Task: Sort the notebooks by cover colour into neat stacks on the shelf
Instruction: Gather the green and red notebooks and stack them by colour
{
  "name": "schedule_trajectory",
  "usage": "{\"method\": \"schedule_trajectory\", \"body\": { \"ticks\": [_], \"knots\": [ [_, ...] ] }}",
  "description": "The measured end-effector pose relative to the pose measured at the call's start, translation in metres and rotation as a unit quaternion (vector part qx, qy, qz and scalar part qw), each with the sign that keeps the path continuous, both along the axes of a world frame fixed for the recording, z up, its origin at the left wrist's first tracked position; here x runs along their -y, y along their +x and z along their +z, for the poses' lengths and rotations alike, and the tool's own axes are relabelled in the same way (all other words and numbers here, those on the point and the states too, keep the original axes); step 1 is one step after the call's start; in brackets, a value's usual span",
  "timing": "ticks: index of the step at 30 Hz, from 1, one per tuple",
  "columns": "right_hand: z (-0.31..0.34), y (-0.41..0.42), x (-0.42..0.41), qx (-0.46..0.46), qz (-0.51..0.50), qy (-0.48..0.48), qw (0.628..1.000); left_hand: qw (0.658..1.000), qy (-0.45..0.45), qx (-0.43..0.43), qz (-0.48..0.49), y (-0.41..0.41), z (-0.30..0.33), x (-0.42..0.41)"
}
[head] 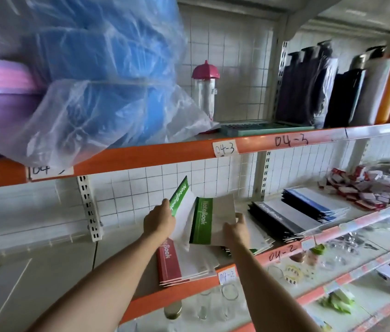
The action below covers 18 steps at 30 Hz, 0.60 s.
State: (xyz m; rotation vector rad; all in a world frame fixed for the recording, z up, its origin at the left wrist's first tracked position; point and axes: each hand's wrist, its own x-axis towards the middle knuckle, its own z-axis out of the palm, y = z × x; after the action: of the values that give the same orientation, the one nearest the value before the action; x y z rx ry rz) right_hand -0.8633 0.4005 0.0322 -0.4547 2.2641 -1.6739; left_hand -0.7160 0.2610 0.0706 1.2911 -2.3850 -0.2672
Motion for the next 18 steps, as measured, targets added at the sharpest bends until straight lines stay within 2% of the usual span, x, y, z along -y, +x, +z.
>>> {"method": "schedule_trajectory", "body": {
  "ticks": [3, 7, 15, 18],
  "knots": [
    [0.008, -0.045, -0.019, -0.065, -0.004, 0.054, 0.996, 1.000, 0.002, 0.002, 0.016, -0.030, 0.003, -0.011],
    [0.008, -0.084, -0.031, -0.124, 0.049, 0.184, 0.974, 0.999, 0.016, -0.001, 0.051, -0.055, 0.005, -0.025],
    [-0.016, -0.108, -0.026, -0.238, 0.071, 0.323, 0.913, 0.996, 0.034, -0.008, 0.080, -0.079, 0.002, -0.035],
    [-0.019, -0.115, -0.021, -0.242, 0.083, 0.359, 0.897, 0.995, 0.040, -0.025, 0.091, -0.088, 0.007, -0.033]
  ]
}}
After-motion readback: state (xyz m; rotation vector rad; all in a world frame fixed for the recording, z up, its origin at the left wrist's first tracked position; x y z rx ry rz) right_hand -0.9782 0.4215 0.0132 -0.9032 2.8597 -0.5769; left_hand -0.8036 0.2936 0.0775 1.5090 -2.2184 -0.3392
